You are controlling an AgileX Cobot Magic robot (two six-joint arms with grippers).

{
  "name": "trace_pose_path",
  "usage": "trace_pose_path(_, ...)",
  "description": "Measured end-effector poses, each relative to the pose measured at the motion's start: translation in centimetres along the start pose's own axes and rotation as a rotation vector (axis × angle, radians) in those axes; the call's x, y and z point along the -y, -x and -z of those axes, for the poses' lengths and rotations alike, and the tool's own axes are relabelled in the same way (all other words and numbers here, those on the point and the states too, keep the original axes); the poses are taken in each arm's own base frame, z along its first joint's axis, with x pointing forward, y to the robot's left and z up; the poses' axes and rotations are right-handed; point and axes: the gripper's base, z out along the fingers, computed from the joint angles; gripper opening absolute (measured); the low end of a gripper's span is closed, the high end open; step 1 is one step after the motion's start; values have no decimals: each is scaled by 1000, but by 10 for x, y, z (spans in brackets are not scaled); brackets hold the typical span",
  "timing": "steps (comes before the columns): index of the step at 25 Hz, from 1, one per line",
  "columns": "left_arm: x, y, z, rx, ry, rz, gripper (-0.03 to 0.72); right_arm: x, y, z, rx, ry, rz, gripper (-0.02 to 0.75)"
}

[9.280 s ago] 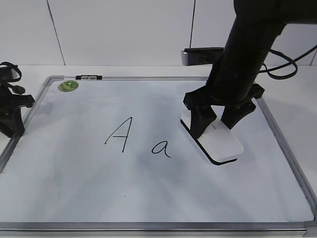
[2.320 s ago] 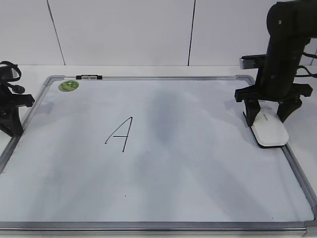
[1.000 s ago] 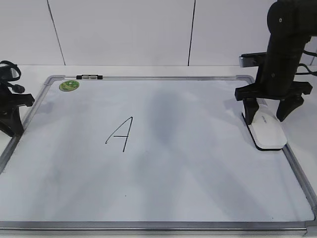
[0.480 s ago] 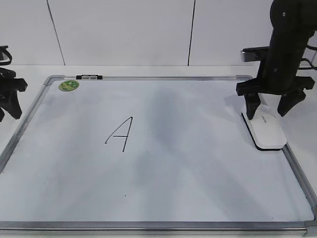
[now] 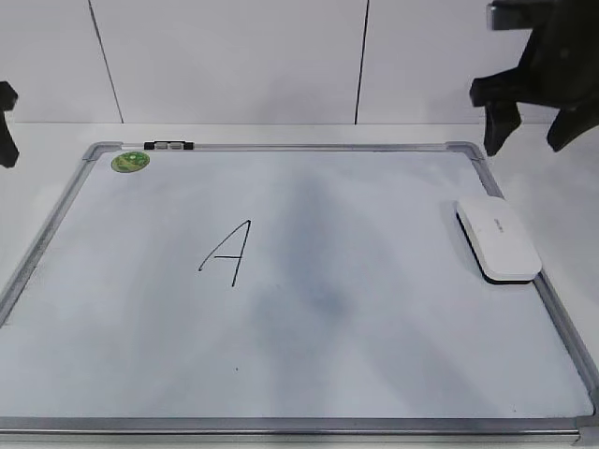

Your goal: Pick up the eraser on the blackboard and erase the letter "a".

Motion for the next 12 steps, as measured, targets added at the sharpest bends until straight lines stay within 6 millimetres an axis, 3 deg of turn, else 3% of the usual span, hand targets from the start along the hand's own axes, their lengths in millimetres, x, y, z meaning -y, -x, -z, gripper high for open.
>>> trace_pose_path(6, 11, -14, 72, 161, -5, -27, 393, 7, -15, 69, 152, 27, -14, 592)
trace_pose_path(12, 22, -48, 154, 356, -13, -60, 350, 11, -41, 134, 284, 101, -37, 592)
